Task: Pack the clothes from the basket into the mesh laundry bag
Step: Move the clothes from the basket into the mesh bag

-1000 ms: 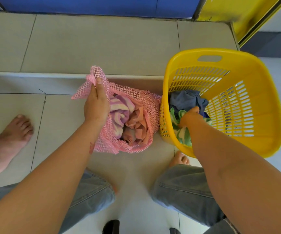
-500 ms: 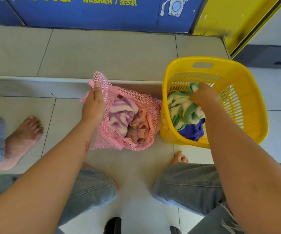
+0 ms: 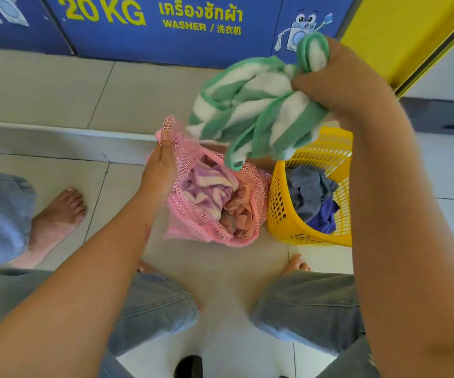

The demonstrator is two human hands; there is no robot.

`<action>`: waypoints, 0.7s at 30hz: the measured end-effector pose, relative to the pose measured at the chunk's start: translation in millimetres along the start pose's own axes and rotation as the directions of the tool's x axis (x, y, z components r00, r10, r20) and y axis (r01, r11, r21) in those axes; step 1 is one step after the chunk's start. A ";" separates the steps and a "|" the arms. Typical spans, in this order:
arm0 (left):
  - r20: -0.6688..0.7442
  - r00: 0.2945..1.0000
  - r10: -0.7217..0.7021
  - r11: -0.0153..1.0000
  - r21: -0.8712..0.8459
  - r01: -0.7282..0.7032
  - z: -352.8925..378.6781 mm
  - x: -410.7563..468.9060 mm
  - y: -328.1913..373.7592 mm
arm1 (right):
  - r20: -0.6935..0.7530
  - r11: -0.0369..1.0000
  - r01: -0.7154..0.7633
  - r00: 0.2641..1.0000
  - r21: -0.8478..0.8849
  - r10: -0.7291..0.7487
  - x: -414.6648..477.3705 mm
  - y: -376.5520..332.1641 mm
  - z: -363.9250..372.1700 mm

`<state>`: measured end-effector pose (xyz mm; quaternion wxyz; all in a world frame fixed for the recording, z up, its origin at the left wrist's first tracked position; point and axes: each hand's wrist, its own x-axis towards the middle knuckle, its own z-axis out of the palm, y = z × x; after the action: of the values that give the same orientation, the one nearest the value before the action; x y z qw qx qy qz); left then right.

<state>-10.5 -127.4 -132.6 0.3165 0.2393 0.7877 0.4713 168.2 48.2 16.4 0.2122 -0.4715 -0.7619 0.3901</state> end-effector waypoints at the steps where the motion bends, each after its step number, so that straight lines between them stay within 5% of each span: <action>1: 0.016 0.999 0.028 0.999 -0.029 -0.027 -1.9 1.6 -0.4 | 0.063 0.998 0.003 0.998 -0.070 0.001 4.1 1.6 16.3; 5: 0.084 0.996 -0.019 0.978 -0.204 0.036 -10.1 4.8 -5.6 | 0.327 0.925 -0.026 0.932 -0.379 0.160 8.2 30.1 101.6; 7: 0.094 0.995 -0.016 0.983 -0.181 0.033 -10.7 5.5 -7.4 | 0.275 0.867 -0.065 0.934 -0.493 0.227 1.8 51.5 139.1; 9: 0.089 0.996 -0.033 0.989 -0.144 0.045 -10.9 8.2 -10.1 | 0.166 0.880 -0.147 0.955 -0.451 0.244 -9.2 63.2 166.3; 11: 0.117 0.993 -0.027 0.993 -0.113 0.040 -11.6 11.4 -13.5 | 0.181 0.967 -0.137 0.967 -0.216 0.178 -20.5 62.8 192.8; 13: 0.145 0.989 -0.009 0.995 -0.095 0.023 -11.4 13.6 -16.2 | 0.316 0.998 -0.065 0.946 -0.017 0.067 -32.6 59.5 216.1; 15: 0.122 0.992 -0.016 0.996 -0.082 0.026 -11.3 18.4 -20.4 | 0.425 0.998 0.059 0.904 -0.010 -0.049 -38.2 70.4 238.4; 21: 0.143 0.990 -0.009 1.000 0.030 0.005 -11.6 21.8 -29.4 | 0.621 0.724 0.453 0.783 -0.520 -0.044 -48.0 137.6 273.5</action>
<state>-36.2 -132.6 -160.7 0.3701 0.2744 0.7708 0.4400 77.6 -67.6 -256.4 -0.1473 -0.2636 -0.9339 0.1916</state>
